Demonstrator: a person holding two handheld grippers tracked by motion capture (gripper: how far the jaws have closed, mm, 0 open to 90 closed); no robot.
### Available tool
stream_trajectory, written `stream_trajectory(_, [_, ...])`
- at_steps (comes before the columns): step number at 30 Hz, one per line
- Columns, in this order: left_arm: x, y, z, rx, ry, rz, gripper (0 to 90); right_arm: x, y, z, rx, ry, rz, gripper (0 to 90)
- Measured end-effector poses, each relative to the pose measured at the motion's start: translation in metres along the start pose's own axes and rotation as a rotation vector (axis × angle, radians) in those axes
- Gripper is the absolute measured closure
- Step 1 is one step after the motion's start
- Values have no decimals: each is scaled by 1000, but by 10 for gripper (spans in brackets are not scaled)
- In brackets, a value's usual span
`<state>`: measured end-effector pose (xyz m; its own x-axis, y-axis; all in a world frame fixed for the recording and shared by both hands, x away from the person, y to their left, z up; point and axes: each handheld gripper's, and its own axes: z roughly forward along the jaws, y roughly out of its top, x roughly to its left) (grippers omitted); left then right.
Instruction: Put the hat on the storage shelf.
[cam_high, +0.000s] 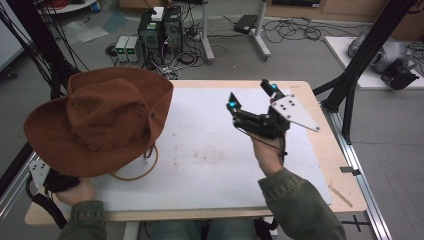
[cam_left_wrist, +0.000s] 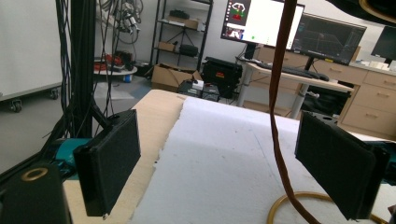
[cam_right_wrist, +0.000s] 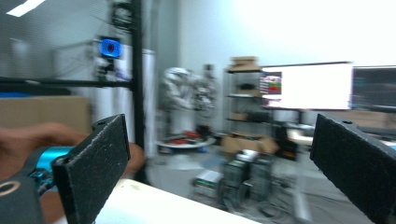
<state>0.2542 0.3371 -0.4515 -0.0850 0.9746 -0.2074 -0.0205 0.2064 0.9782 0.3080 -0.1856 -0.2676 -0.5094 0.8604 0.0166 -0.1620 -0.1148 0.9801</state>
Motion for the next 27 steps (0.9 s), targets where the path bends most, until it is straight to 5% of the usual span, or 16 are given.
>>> stream_trajectory(9, [-1,0,-1,0,4,2,144,-47,-18,-53,34,-224,21,43])
stream_trajectory(14, [-2,1,-2,-7,8,6,144,-63,-44,-75,59,-386,14,43])
stream_trajectory(18, [-2,1,-3,-15,14,17,144,-76,-73,-89,73,-488,54,42])
stream_trajectory(22, [-2,1,-3,-16,16,14,144,-83,-104,-95,138,-533,59,42])
stream_trajectory(27, [-2,1,-4,-20,7,11,144,-74,-127,-94,180,-513,-64,43])
